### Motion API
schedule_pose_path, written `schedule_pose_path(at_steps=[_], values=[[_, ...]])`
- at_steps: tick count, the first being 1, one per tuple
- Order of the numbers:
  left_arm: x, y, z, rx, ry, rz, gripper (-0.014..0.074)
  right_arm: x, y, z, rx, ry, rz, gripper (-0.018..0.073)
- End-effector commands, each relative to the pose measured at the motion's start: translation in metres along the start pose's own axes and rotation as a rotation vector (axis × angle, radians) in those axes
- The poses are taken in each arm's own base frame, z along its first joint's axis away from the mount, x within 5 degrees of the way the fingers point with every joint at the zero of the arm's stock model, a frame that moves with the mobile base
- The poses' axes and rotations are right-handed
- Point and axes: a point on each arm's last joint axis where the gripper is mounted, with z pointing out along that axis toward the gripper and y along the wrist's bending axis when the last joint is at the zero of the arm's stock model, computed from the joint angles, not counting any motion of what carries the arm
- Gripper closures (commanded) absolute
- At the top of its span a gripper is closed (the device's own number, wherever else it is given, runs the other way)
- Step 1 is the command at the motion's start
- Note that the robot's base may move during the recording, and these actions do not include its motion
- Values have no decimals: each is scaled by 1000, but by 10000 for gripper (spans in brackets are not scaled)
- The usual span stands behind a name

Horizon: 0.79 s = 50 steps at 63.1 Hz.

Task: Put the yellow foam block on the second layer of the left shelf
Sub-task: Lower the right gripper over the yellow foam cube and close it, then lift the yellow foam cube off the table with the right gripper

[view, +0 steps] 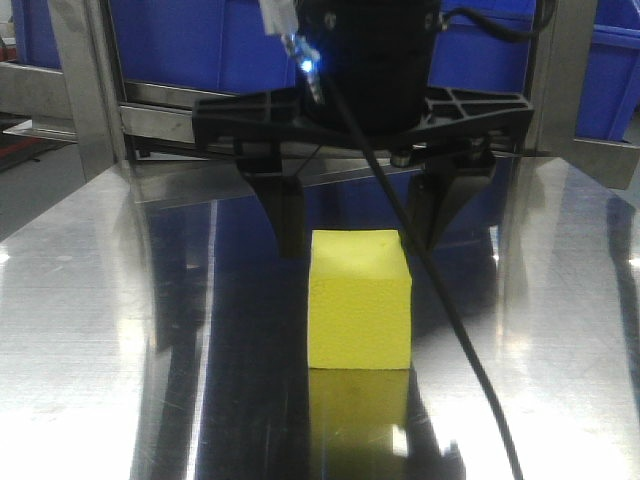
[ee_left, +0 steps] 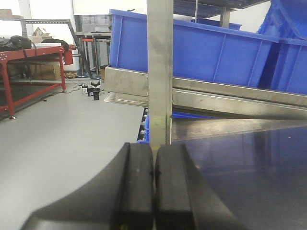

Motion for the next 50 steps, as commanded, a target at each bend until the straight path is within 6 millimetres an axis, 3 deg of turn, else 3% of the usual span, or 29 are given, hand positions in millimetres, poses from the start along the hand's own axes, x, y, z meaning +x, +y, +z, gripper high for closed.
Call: schedule_pose_path(at_steps=[1,32,50], values=[[0,0,-1,2,-76,-9,472,-6,2,-13,-35,-54,-3,-40],[0,0,-1,2,-76,-9,472,-5,8,8,-27,-13,3,-31],[0,0,-1,2,-76,-9,472,-5,9,8,-32,-16,3,57]])
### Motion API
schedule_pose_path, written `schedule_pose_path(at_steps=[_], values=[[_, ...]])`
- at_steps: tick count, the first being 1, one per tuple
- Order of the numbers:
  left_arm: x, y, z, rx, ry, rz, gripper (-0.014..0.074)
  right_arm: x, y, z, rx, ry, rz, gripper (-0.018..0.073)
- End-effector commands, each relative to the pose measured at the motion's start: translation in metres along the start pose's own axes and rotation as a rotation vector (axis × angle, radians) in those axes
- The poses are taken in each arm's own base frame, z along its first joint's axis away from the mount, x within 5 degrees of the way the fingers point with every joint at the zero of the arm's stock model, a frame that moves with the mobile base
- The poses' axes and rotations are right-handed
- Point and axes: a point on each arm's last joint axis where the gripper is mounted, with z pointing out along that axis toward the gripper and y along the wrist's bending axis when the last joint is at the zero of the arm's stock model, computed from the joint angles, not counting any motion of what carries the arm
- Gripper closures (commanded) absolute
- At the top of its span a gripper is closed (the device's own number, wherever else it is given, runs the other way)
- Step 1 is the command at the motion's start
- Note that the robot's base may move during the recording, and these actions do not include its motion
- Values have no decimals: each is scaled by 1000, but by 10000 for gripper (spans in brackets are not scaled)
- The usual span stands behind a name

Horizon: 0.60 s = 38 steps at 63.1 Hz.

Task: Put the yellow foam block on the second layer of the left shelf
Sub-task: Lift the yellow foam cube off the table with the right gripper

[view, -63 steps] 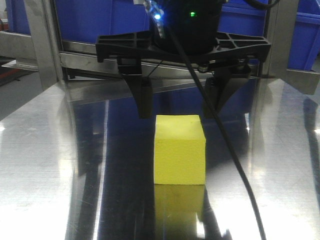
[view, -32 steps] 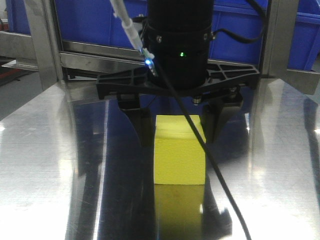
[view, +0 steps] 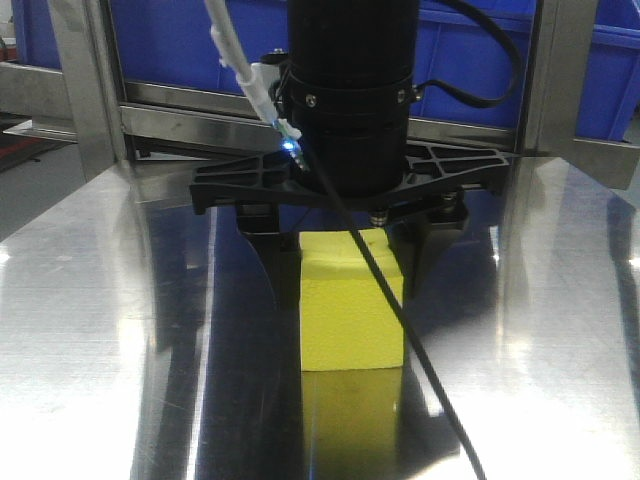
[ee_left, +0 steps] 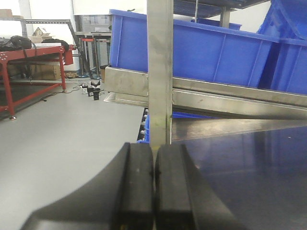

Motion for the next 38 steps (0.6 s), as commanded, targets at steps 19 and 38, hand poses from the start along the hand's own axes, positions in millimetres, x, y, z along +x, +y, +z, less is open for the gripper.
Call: schedule_pose_path(at_steps=[19,38], values=[[0,0,-1,2,-76,-9,472,-7,0,-31,-79,-79,-24,58],[0,0,-1,2,-76,-9,472,-14,-41,-55,-136,-162,-119,58]])
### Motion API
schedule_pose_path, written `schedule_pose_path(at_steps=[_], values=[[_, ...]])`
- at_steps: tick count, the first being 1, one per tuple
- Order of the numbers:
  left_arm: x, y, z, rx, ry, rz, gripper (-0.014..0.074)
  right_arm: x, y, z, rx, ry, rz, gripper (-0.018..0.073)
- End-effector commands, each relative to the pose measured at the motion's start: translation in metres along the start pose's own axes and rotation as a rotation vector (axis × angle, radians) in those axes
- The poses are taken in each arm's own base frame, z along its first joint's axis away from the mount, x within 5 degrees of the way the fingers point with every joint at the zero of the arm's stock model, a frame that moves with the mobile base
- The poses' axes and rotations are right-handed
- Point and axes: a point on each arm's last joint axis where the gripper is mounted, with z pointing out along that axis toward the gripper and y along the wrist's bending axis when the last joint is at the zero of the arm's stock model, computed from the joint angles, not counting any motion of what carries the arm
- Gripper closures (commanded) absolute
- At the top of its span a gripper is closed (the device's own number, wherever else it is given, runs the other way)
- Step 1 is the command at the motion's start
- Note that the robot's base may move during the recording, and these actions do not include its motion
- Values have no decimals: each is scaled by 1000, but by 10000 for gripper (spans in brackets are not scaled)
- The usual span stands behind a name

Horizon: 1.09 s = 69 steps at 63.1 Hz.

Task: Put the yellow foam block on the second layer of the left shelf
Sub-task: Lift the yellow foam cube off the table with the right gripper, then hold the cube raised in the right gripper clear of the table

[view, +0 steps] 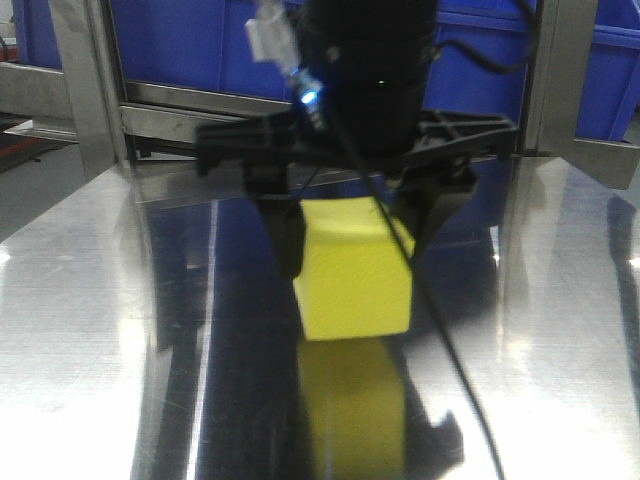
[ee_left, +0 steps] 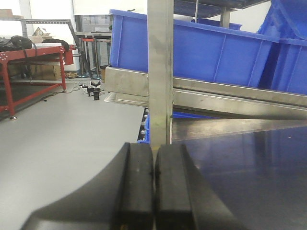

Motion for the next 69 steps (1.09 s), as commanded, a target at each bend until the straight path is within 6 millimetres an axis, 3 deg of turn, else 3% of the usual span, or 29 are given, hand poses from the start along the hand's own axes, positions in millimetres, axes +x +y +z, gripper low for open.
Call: schedule_pose_path(at_steps=[1,24,36,51,69], values=[[0,0,-1,2,-76,-9,472,-6,-22,-30,-53,-110,-36,58],[0,0,-1,2,-76,-9,472,20,-124,-57,-46,-273,-47,58],[0,0,-1,2,-76,-9,472,39,-168,-65,-8,-377,-9,58],[0,0,-1,2,-76,-9,472,60,-202,-80,26,-638,58,58],[0,0,-1,2,-76,-9,472,91,-210,-94,29,-968,34,58]])
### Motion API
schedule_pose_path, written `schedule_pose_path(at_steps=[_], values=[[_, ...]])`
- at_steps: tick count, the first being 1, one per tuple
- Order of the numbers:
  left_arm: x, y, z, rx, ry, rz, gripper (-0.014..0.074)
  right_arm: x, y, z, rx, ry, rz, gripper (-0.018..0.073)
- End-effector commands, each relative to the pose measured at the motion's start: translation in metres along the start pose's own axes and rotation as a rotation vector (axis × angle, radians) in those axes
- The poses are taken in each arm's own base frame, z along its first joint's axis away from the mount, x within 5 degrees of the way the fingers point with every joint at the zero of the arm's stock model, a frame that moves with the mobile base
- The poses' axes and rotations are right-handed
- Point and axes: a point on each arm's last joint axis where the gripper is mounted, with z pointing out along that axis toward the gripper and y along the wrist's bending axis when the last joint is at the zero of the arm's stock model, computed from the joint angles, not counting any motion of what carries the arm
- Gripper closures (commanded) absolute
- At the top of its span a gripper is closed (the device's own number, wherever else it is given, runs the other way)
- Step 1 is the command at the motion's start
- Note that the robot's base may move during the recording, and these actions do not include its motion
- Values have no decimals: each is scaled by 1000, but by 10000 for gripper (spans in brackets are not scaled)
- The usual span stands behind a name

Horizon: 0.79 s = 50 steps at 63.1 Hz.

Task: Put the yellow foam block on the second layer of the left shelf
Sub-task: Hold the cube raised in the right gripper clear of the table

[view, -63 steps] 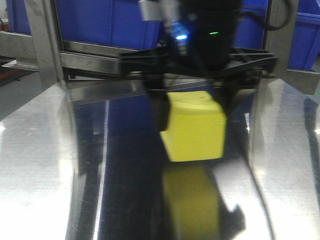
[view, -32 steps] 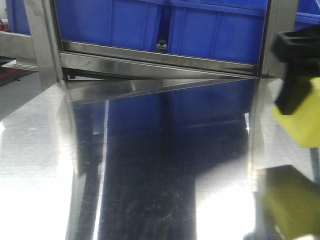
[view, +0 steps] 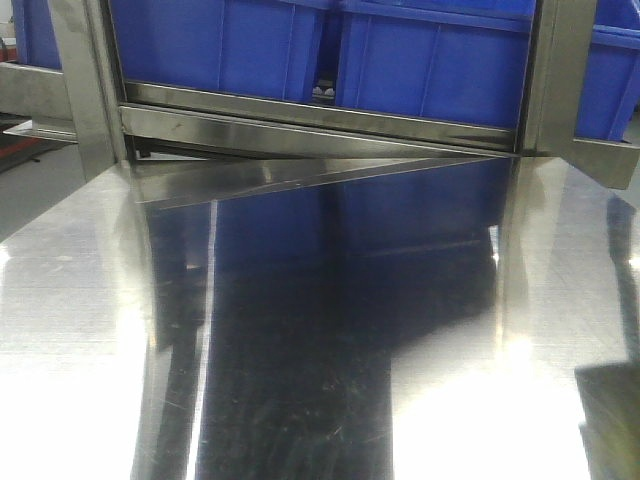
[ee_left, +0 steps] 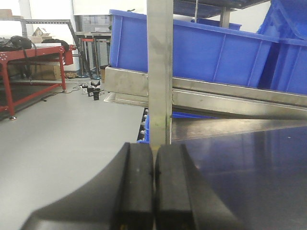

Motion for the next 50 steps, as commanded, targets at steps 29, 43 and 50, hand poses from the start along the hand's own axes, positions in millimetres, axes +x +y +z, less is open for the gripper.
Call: schedule_pose_path(at_steps=[29,43,50], values=[[0,0,-1,2,-76,-9,472,4,-1,-83,-72,-588,-96,58],[0,0,-1,2,-76,-9,472,6,-2,-110,-88,-715,-95,58],[0,0,-1,2,-76,-9,472,7,-2,-111,-88,-720,-95,58]])
